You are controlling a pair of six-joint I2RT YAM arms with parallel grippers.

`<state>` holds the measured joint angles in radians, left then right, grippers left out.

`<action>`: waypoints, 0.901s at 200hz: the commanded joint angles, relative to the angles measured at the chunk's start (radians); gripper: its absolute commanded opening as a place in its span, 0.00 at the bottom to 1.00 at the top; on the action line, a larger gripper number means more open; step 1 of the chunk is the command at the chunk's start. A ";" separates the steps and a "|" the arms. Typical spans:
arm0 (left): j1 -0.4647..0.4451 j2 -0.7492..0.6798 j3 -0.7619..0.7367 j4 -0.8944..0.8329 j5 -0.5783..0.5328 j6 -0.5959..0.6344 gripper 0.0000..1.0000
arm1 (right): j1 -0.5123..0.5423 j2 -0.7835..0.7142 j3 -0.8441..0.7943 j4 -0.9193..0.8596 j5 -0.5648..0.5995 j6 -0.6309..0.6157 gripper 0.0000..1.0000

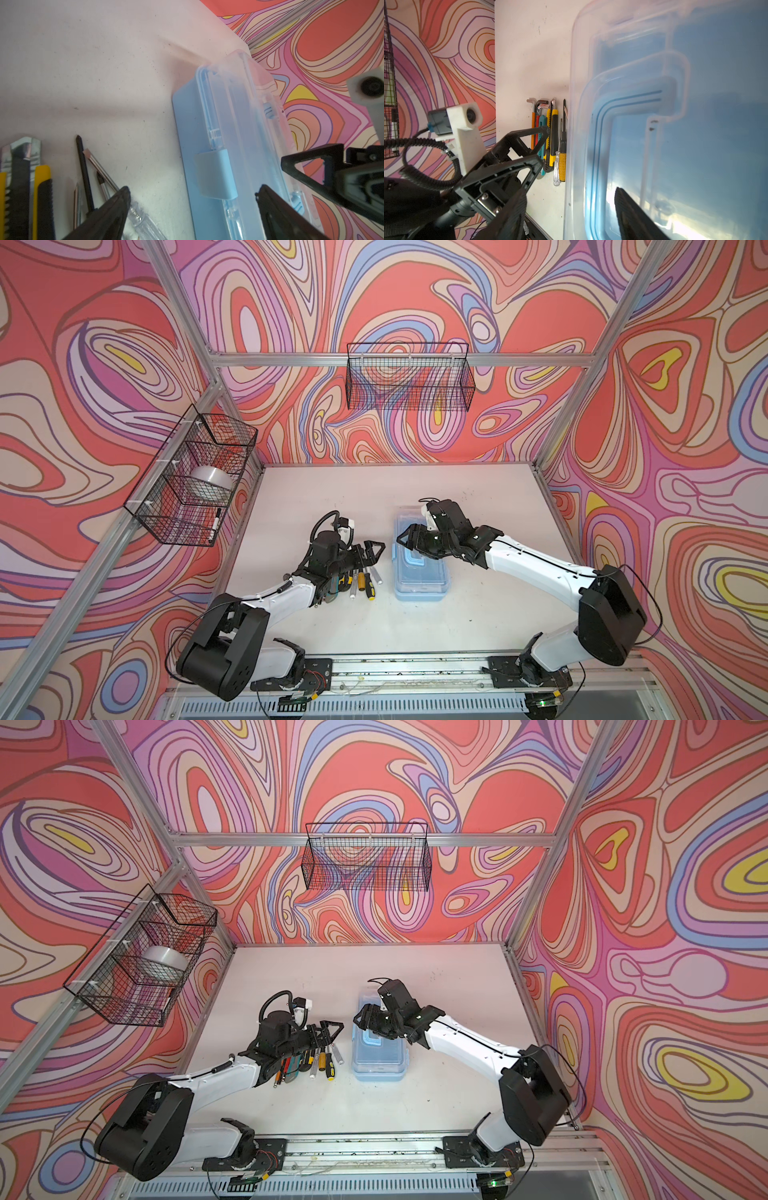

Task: Pack the tool kit
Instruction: 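Reach both grippers toward the blue tool box lid edges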

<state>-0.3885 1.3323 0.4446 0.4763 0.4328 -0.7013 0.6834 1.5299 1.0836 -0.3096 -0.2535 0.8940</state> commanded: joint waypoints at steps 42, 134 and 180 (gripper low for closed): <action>-0.029 0.090 0.041 0.093 0.062 -0.026 0.94 | 0.001 0.024 -0.032 0.018 -0.053 0.051 0.72; -0.158 0.137 0.111 0.076 0.002 -0.019 0.94 | -0.026 -0.022 -0.206 0.302 -0.242 0.029 0.70; -0.158 0.083 0.028 0.194 0.060 -0.086 0.96 | -0.062 -0.070 -0.249 0.354 -0.324 -0.094 0.65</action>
<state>-0.5259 1.4521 0.5072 0.5659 0.4118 -0.7361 0.6270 1.4708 0.8818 -0.0006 -0.4736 0.9024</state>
